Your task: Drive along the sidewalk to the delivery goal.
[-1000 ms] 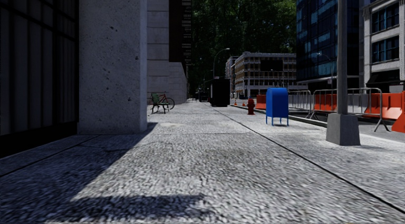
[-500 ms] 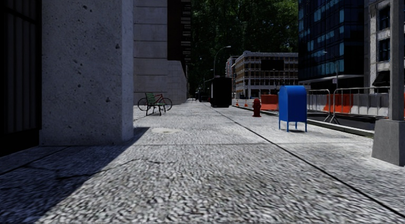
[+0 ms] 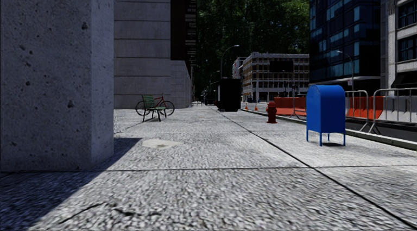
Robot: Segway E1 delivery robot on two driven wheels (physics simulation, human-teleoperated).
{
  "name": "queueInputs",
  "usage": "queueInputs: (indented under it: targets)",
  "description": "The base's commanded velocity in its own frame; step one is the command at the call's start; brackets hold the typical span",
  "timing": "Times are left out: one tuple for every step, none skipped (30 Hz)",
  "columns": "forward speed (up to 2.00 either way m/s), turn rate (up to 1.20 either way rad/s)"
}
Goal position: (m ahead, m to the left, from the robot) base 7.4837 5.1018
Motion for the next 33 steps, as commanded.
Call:
queueInputs:
  targets:
    - [2.00,0.00]
    - [2.00,0.00]
    - [2.00,0.00]
    - [2.00,0.00]
    - [2.00,0.00]
    - [2.00,0.00]
    - [2.00,0.00]
    - [2.00,0.00]
    - [2.00,0.00]
    - [2.00,0.00]
    - [2.00,0.00]
    - [2.00,0.00]
    - [2.00,0.00]
    - [2.00,0.00]
    - [2.00,0.00]
    - [2.00,0.00]
    - [2.00,0.00]
    - [2.00,0.00]
    - [2.00,0.00]
    - [2.00,0.00]
    - [1.99,0.02]
    - [1.77,0.10]
    - [1.42,0.36]
    - [1.42,0.36]
    - [1.32,0.45]
    - [1.30,0.48]
    - [1.30,0.48]
    - [1.29,0.49]
    - [1.29,0.49]
    - [1.29,0.49]
    - [1.29,0.45]
    - [1.29,0.45]
    - [1.29,0.42]
